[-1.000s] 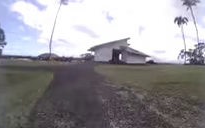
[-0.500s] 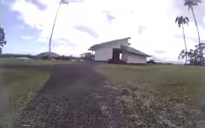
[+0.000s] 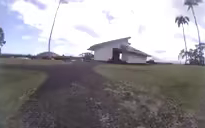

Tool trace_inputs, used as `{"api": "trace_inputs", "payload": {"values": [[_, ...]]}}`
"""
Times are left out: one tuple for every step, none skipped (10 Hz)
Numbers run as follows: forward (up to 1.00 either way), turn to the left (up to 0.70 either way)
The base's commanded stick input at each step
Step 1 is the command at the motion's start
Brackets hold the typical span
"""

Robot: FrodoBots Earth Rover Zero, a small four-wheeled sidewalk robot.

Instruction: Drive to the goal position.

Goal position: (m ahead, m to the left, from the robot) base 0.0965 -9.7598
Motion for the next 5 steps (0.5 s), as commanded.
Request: {"api": "trace_inputs", "payload": {"values": [[0.5, 0.0], [0.5, 0.0], [0.5, 0.0], [0.5, 0.0], [0.5, 0.0]]}}
